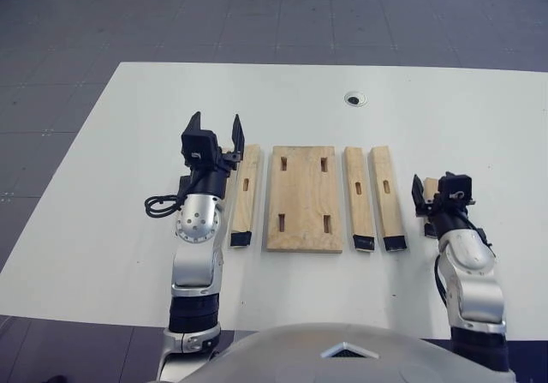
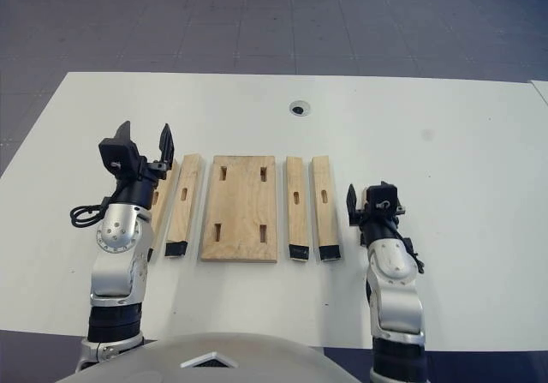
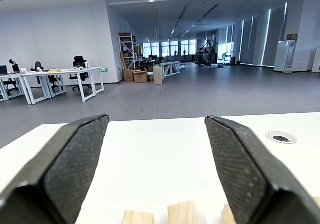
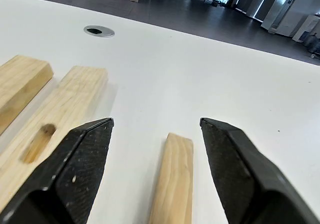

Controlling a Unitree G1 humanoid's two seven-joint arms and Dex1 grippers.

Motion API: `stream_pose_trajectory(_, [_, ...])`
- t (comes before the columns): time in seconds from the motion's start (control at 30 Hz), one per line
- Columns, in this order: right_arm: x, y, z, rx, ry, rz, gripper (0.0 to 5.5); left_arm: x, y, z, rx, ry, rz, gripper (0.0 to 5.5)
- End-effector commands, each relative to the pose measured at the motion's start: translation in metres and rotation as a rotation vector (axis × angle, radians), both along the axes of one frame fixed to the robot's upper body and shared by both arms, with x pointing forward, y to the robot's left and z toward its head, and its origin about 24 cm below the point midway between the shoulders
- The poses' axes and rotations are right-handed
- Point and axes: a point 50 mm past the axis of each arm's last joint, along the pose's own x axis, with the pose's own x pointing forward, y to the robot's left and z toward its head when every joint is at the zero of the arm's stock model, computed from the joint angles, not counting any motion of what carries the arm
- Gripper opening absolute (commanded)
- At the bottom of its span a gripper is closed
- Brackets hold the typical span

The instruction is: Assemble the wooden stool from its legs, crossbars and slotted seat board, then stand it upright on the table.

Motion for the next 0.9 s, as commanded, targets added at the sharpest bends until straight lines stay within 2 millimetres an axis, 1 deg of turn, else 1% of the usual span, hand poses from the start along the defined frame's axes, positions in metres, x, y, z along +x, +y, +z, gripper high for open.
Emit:
stream_pose_trajectory(0.03, [-0.009, -0.003, -0.003, 0.045, 0.048, 0.012, 3.19, -0.006, -0.001, -0.005, -0.009, 0.042, -0.025, 3.54])
stream_pose_trajectory(0.1, [-0.019, -0.004, -0.011, 0.083, 0.100, 0.010, 3.19, -0.008, -0.001, -0.007, -0.014, 0.061, -0.029, 3.54])
stream_pose_trajectory(0.17, [-0.026, -0.009, -0.016, 0.097, 0.124, -0.013, 3.19, -0.010, 0.000, -0.011, -0.017, 0.086, -0.035, 3.54])
stream_pose_trajectory(0.3, [-0.031, -0.015, -0.013, 0.084, 0.110, -0.018, 3.19, -0.016, 0.003, -0.014, -0.019, 0.105, -0.025, 3.54])
stream_pose_trajectory(0.4, [-0.036, -0.015, -0.016, 0.085, 0.132, -0.016, 3.19, -0.018, 0.003, -0.015, -0.022, 0.110, -0.015, 3.54])
stream_pose_trajectory(0.57, [-0.052, -0.025, -0.031, 0.084, 0.258, -0.075, 3.19, -0.018, 0.004, -0.013, -0.028, 0.106, -0.001, 3.54])
stream_pose_trajectory(0.67, [-0.057, -0.030, -0.034, 0.042, 0.291, -0.111, 3.19, -0.021, 0.004, -0.014, -0.033, 0.110, 0.006, 3.54])
stream_pose_trajectory(0.77, [-0.062, -0.037, -0.034, -0.059, 0.320, -0.147, 3.19, -0.022, 0.003, -0.014, -0.036, 0.110, 0.006, 3.54])
stream_pose_trajectory(0.83, [-0.064, -0.040, -0.037, -0.080, 0.344, -0.159, 2.86, -0.022, 0.004, -0.014, -0.036, 0.111, 0.009, 3.54])
stream_pose_trajectory(0.9, [-0.064, -0.038, -0.039, -0.056, 0.353, -0.147, 2.49, -0.023, 0.005, -0.014, -0.034, 0.114, 0.009, 3.54])
